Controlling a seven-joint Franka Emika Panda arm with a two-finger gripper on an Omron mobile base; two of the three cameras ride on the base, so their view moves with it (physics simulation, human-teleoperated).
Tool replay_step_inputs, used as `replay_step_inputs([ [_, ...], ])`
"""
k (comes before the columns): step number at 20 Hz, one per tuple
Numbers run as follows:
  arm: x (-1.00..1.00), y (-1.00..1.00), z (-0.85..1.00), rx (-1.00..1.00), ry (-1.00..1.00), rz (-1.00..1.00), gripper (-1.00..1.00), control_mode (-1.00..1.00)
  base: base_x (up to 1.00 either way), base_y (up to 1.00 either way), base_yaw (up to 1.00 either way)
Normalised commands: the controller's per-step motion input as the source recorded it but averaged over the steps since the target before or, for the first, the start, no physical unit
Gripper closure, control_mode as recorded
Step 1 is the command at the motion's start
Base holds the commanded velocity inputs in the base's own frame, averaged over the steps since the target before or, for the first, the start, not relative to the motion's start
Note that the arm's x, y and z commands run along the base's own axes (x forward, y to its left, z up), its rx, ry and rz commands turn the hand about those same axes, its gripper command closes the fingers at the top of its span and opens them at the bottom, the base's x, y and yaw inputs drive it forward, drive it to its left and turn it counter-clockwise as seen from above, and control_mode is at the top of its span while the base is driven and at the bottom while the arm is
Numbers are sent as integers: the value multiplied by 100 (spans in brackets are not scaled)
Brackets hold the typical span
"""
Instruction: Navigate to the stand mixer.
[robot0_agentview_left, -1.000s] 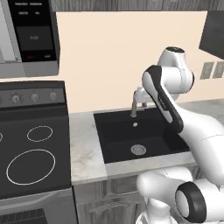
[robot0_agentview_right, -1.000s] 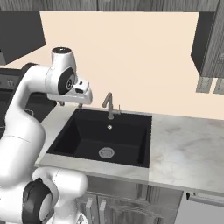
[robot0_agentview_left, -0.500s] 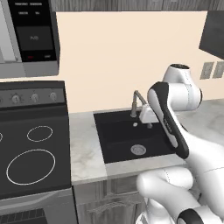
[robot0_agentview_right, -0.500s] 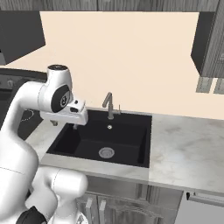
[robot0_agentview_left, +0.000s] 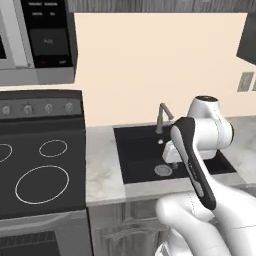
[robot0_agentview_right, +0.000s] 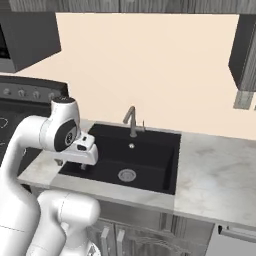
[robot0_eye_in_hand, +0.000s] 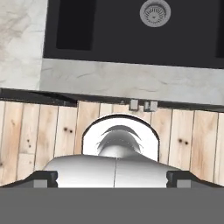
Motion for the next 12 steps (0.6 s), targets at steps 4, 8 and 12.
replay_step_inputs([
  [4, 0, 0, 0, 0, 0, 0, -100, 100, -8, 0, 57],
  [8, 0, 0, 0, 0, 0, 0, -100, 100, -6, 0, 72],
  [12, 0, 0, 0, 0, 0, 0, -100, 100, 0, 12, 84],
])
